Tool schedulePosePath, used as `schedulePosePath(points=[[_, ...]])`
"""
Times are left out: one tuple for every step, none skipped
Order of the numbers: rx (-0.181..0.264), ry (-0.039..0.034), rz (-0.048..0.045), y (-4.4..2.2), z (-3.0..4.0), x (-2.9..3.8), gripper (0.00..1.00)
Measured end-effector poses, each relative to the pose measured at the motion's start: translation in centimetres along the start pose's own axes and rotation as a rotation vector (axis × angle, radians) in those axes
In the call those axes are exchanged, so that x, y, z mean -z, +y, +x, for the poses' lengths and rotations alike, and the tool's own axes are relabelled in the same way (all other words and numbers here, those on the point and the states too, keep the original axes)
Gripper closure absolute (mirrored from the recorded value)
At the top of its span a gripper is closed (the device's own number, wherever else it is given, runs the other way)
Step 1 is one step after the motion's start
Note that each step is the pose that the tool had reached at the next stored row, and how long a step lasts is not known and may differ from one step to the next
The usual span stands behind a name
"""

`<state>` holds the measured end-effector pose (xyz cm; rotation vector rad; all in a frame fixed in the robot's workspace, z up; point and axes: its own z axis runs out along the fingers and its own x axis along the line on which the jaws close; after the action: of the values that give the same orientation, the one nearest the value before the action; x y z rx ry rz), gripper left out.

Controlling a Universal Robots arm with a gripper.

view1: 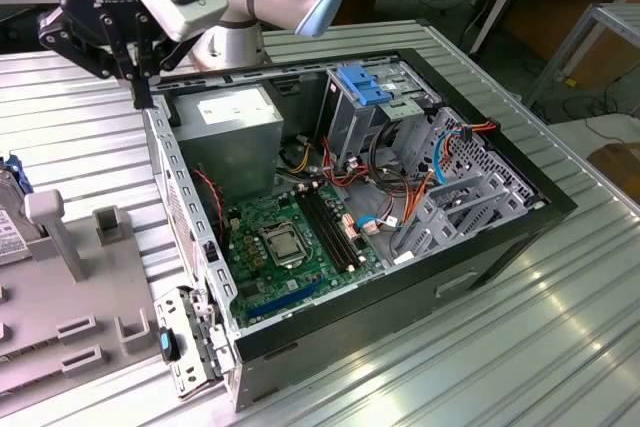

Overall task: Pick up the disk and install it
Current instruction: 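Reach for the disk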

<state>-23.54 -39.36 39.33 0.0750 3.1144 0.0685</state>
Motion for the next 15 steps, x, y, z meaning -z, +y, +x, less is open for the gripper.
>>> schedulePosePath(points=[[0.007, 0.0004, -0.0001, -0.01, 0.22, 0.01, 0.89], [0.01, 0.0005, -0.0001, -0.02, 0.44, 0.02, 0.89], [0.012, 0.0005, -0.0003, -0.03, 0.69, 0.02, 0.89], [0.014, 0.0006, -0.0003, -0.05, 1.11, 0.03, 0.89], [0.015, 0.0007, -0.0004, -0.09, 1.83, 0.05, 0.89], [0.016, 0.0007, -0.0004, -0.13, 2.62, 0.07, 0.89], [0.017, 0.0007, -0.0003, -0.14, 3.09, 0.08, 0.89], [0.017, 0.0008, -0.0004, -0.16, 3.76, 0.1, 0.89], [0.018, 0.0007, -0.0005, -0.16, 4.67, 0.12, 0.89], [0.019, 0.0009, -0.0004, -0.16, 5.11, 0.13, 0.89], [0.019, 0.0009, -0.0004, -0.15, 5.42, 0.14, 0.89], [0.02, 0.0009, -0.0005, -0.13, 6.07, 0.16, 0.89], [0.02, 0.0009, -0.0005, 0.09, 7.11, 0.17, 0.89], [0.021, 0.0008, -0.0006, 0.34, 7.81, 0.17, 0.89], [0.022, 0.0009, -0.0005, 0.77, 9.24, 0.19, 0.89]])
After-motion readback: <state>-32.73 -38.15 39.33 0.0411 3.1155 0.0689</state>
